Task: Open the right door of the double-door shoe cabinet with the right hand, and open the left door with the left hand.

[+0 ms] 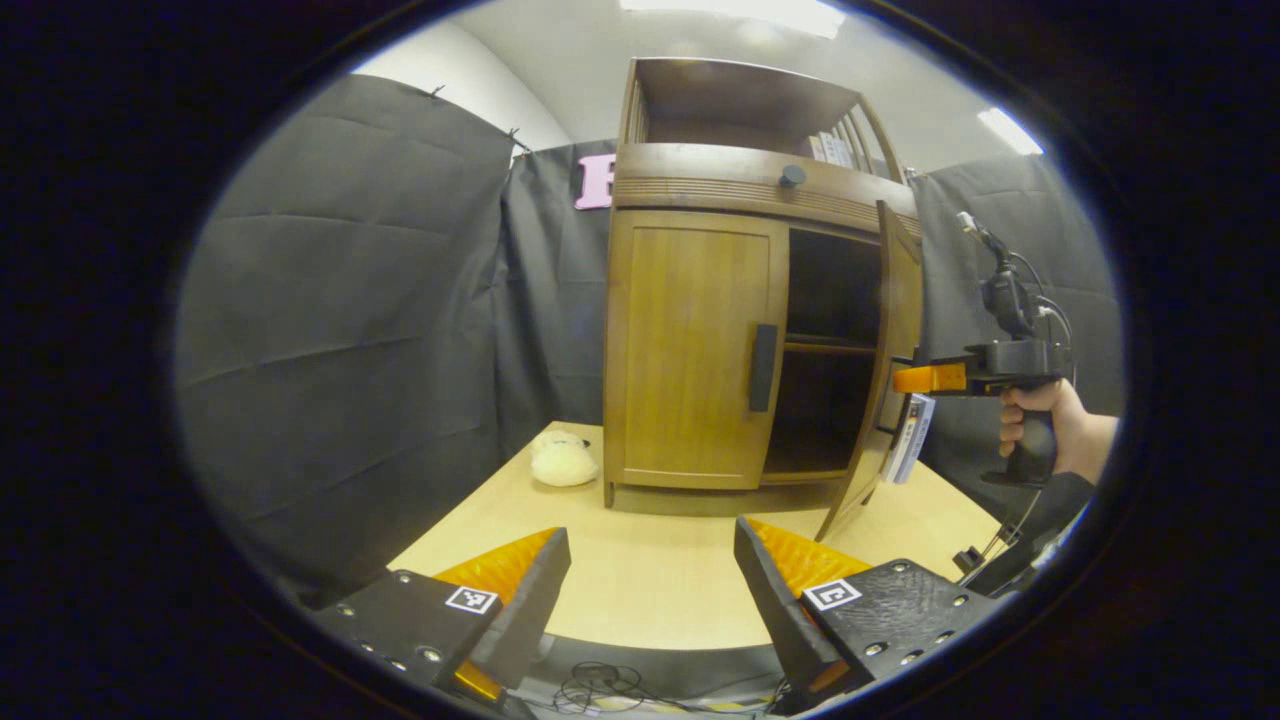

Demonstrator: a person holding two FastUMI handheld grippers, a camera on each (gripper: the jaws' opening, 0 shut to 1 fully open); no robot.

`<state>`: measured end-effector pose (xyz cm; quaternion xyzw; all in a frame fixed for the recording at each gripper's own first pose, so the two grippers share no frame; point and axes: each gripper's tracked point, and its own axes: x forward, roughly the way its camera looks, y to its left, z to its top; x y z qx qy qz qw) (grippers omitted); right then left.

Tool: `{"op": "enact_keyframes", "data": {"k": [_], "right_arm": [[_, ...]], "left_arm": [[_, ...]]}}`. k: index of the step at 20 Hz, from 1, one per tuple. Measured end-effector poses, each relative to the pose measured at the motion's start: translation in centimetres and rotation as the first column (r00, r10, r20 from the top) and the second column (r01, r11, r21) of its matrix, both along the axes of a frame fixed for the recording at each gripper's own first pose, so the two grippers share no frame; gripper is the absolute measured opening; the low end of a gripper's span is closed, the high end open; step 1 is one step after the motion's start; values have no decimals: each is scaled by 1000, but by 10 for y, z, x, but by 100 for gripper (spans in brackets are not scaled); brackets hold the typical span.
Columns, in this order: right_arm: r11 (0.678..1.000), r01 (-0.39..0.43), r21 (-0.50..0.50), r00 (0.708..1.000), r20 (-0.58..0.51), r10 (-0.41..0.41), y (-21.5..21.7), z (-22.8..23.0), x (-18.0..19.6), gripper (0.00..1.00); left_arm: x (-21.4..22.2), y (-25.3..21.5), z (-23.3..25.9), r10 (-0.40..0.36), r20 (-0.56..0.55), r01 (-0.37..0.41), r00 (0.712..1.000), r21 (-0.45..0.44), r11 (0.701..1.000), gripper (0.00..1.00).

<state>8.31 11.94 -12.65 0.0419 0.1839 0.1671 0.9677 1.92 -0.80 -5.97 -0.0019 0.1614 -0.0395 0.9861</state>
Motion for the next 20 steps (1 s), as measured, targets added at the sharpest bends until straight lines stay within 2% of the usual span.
{"op": "enact_keyframes", "data": {"k": [5, 14, 16, 20], "right_arm": [[999, 32, -1, 999, -3, -32, -32, -1, -19, 29], [989, 149, -24, 988, -38, -150, -113, -2, -43, 12], [987, 160, 3, 986, -42, -160, -131, -1, -44, 7], [989, 142, 43, 988, -61, -139, -171, -4, -40, 7]], "left_arm": [[1, -10, 0, -64, 4, 64, 998, -6, 998, 94], [-5, -42, -1, -221, -41, 220, 974, -38, 975, 94], [1, -47, -2, -238, -34, 236, 971, -35, 971, 94], [4, -63, 1, -256, -49, 254, 965, -47, 966, 94]]}}
